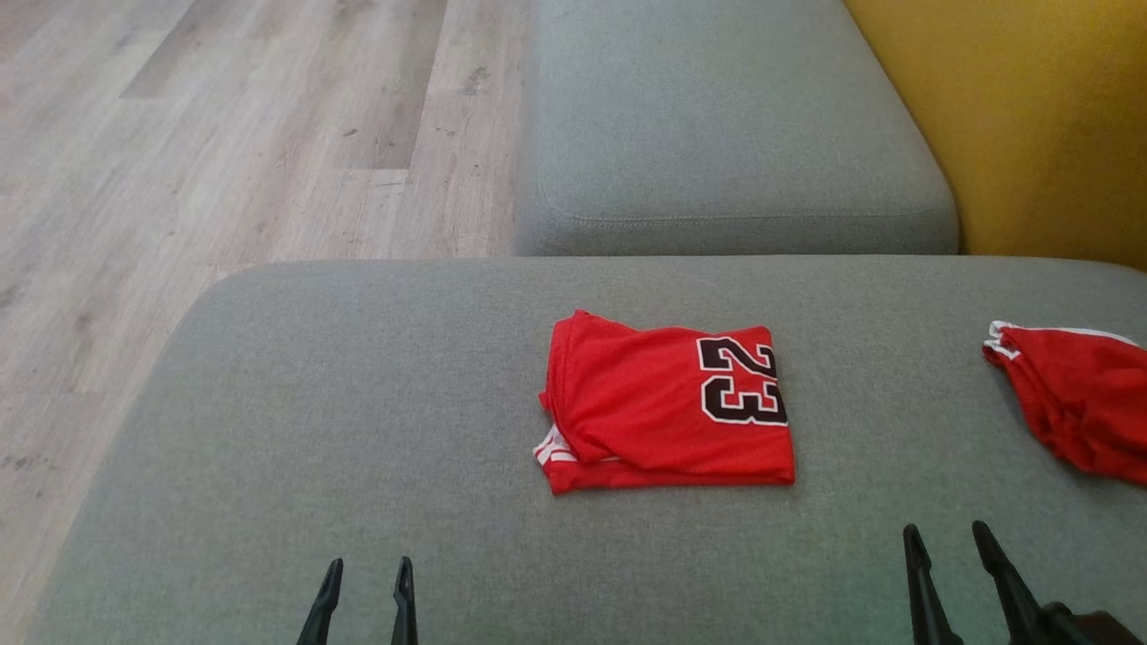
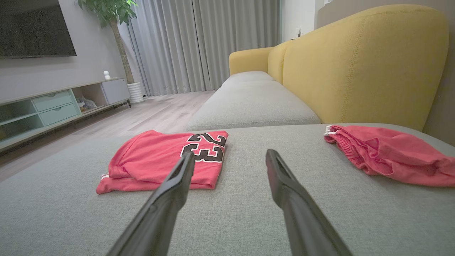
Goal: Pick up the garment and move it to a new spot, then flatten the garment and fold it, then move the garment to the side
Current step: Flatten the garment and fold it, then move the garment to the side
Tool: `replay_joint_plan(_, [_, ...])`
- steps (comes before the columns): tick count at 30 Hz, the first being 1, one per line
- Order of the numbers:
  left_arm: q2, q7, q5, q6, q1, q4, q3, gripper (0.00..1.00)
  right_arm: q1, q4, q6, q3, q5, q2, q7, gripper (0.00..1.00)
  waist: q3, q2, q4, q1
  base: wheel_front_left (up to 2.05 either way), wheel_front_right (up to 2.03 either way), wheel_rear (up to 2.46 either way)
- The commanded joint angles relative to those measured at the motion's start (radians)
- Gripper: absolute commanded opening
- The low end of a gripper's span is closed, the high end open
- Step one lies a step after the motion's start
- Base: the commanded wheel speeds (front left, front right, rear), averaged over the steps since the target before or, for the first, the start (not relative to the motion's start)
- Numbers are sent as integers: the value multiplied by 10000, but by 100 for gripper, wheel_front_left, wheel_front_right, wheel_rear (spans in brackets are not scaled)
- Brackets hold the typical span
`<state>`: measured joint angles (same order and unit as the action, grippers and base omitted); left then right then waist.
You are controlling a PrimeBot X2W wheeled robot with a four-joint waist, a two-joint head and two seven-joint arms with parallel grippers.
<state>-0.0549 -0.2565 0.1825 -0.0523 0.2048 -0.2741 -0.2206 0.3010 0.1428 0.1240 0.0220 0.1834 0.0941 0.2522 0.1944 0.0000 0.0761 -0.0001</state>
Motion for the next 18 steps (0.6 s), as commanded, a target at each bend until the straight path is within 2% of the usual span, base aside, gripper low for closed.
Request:
replay_joint_plan(1, [47,-53,-133,-8,-386,326,430,100,-263,-297,67,201,-7,124,95,100,27,0,36,1,0,0,0])
replay_joint_plan(14, [47,-53,-296,-8,-289,429,398,100,-81,77,67,317,101,144,95,100,102,0,-4,1,0,0,0])
replay_joint_plan(18, [47,-53,-384,15,-305,447,354,100,-122,746,67,403,372,123,95,100,-36,0,-2,1,0,0,0])
